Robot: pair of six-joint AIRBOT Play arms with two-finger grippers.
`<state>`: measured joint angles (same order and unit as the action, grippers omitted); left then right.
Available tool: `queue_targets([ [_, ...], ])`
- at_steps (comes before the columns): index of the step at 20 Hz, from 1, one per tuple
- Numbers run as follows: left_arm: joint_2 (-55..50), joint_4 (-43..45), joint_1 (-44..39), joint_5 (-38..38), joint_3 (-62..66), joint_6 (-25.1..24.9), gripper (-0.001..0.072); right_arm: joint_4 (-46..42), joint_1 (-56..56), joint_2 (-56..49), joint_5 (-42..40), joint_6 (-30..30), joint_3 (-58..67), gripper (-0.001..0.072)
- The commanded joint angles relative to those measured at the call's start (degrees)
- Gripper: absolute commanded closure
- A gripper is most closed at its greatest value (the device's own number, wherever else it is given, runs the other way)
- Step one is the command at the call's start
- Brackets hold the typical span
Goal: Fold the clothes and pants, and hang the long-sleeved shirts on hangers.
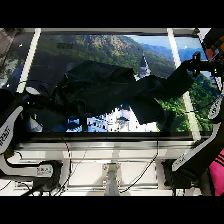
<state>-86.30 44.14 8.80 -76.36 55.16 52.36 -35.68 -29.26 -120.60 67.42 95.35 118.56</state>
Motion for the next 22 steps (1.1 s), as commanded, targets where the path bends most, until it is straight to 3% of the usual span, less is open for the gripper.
queue_targets([
  [1, 1.4, -4.8, 0.6, 5.6, 6.3, -0.7, 0.0689, 6.9, 0.0, 1.1, -7.5, 1.9, 0.1, 0.0692],
  [6, 1.9, -5.7, 3.5, 24.7, 23.8, 3.1, 0.069, 19.3, 0.0, 3.3, -24.7, 2.7, 0.1, 0.0692],
  [8, 1.9, -7.2, 4.6, 29.8, 28.6, 3.1, 0.069, 23.1, -0.1, 4.0, -27.1, 1.9, 0.1, 0.0692],
  [10, 2.0, -7.4, 6.1, 30.0, 31.4, 3.2, 0.0689, 23.4, -0.9, 5.1, -26.3, 1.4, 0.1, 0.0692],
  [15, 2.3, -6.9, 12.6, 20.0, 31.7, 3.1, 0.0689, 21.8, -8.2, 10.8, -14.6, -4.1, 0.0, 0.0691],
  [22, 2.3, -6.7, 17.2, 2.0, 30.9, -0.7, 0.0689, -2.9, -18.9, 17.5, 20.6, -6.0, -2.0, 0.0693],
])
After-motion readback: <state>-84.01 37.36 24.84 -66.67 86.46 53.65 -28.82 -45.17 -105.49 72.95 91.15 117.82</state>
